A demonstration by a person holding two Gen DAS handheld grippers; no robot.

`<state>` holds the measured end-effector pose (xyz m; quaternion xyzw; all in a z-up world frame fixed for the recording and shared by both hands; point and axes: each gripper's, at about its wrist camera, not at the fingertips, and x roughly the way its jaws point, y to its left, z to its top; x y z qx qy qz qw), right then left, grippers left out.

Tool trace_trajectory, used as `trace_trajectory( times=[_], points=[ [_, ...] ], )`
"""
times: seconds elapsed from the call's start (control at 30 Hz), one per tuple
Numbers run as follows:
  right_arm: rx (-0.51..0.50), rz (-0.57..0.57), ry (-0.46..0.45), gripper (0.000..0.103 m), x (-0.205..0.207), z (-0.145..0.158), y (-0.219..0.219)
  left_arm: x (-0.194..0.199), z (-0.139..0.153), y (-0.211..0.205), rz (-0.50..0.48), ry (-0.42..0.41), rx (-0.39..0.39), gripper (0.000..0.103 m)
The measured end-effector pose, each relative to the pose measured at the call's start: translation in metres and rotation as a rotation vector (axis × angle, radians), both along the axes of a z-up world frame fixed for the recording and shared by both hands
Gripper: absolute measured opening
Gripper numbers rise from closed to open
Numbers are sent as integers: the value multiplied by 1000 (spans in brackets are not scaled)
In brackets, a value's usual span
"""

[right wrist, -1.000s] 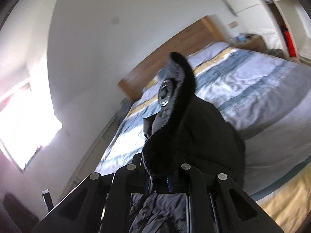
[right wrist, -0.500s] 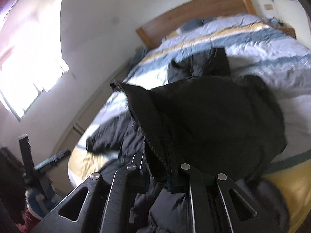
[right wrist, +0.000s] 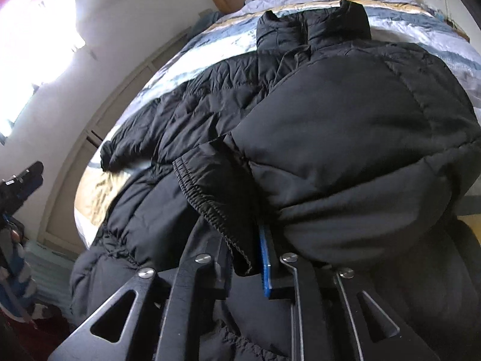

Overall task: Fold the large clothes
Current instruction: 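Lower the folded side and open the right tool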

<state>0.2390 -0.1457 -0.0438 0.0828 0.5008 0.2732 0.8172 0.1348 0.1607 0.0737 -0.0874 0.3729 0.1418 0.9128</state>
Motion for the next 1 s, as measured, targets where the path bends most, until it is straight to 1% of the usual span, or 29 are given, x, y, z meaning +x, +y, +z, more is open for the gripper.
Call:
trace_trajectory(
  times=[0.03,0.1,0.17,0.27,0.43,0.53,0.6,0.7,0.77,0.87,1.0],
  points=[
    [-1,13,-4,43,-2,1,3,0,0,-1,-1,1,-1,80],
    [-23,44,-24,50,-8,4,9,-1,2,-3,-2,2,6,80],
    [-26,72,-36,50,-14,6,15,-2,4,-7,-7,4,12,80],
    [-4,101,-49,50,-22,16,18,-2,7,-13,-18,8,16,80],
    [66,106,-93,50,-30,41,-1,6,10,-33,-59,25,29,80],
    [84,57,-134,50,-23,57,-30,17,11,-54,-99,33,31,80],
    [80,14,-161,50,-15,69,-53,28,11,-73,-131,40,16,80],
    [59,-63,-195,50,4,81,-90,50,8,-109,-185,51,27,80],
    [31,-112,-209,50,20,85,-113,68,5,-134,-219,58,30,80],
    [17,-157,-211,51,44,84,-136,98,-3,-169,-260,66,14,80],
    [-10,-194,-208,52,80,75,-156,138,-22,-207,-306,74,-13,80]
  ],
)
